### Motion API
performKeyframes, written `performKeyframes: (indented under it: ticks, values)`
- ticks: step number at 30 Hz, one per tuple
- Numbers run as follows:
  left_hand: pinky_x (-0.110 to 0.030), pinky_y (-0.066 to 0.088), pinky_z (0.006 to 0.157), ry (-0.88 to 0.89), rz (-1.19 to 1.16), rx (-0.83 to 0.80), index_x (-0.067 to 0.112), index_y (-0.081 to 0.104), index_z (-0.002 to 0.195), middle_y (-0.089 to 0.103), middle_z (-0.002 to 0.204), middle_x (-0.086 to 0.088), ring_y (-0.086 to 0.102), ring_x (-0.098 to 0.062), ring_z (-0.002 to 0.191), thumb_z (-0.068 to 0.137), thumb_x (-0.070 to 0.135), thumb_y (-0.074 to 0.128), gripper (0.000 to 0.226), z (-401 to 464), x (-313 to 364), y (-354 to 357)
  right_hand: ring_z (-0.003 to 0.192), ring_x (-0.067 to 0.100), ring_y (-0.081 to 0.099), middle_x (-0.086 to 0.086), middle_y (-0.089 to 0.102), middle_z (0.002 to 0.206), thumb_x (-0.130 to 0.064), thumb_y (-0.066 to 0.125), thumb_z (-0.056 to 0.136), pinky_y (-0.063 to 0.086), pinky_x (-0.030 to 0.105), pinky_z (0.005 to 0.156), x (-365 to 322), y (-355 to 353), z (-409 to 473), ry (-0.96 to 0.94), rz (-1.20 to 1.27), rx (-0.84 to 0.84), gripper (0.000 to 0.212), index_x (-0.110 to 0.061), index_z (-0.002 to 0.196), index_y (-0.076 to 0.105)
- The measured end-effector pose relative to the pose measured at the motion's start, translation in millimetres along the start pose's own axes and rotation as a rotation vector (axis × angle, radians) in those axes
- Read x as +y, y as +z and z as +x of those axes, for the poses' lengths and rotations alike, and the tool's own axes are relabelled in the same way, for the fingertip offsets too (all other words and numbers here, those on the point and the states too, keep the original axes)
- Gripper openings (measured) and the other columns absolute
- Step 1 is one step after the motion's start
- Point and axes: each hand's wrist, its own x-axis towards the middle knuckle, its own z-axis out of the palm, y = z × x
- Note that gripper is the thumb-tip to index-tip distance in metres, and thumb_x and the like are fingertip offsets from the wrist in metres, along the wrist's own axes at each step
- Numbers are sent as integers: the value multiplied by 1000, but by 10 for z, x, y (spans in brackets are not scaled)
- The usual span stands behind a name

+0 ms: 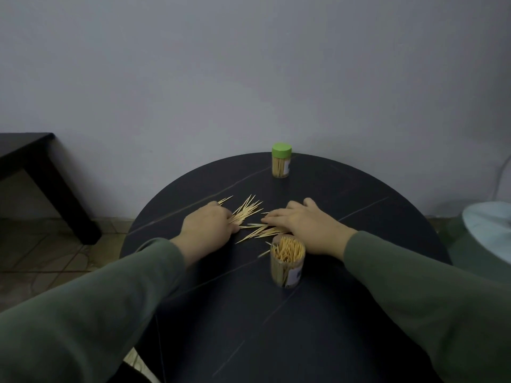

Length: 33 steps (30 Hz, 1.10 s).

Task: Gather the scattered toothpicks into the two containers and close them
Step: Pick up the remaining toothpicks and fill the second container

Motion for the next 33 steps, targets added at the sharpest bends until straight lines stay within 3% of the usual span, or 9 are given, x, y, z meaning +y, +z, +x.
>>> performKeyframes:
  ticks: [4,9,15,22,33]
  values:
    - [-31,50,77,23,46,67,31,70,112,66,109,6,61,-17,102,96,41,54,25,13,115,-17,121,13,38,-9,45,142,-47,41,100,25,42,101,25,-17,-23,18,-3,39,45,-33,142,44]
    - [-29,50,74,57,116,121,29,70,110,68,106,7,63,-16,100,97,40,52,25,12,184,-15,116,13,43,-10,54,131,-46,46,98,26,42,102,66,-19,-93,83,73,77,36,-36,131,56]
    - [-29,56,72,81,190,104,27,70,109,68,98,7,64,-14,89,97,38,52,25,16,220,-12,117,16,44,-8,53,131,-45,42,100,25,43,99,86,-48,-130,99,-29,47,38,-36,135,52]
    - [-31,56,69,91,274,104,25,71,101,67,92,4,65,-18,84,97,26,50,22,-3,217,-11,107,18,47,-7,59,119,-35,44,101,26,45,97,-3,-55,-91,40,-176,100,26,-37,118,63]
    - [-28,51,63,112,256,111,25,71,101,66,91,5,64,-16,83,96,34,51,23,-84,184,-55,109,20,47,-2,60,120,-31,44,102,28,47,99,-8,-88,-112,-23,-288,59,27,-30,124,60]
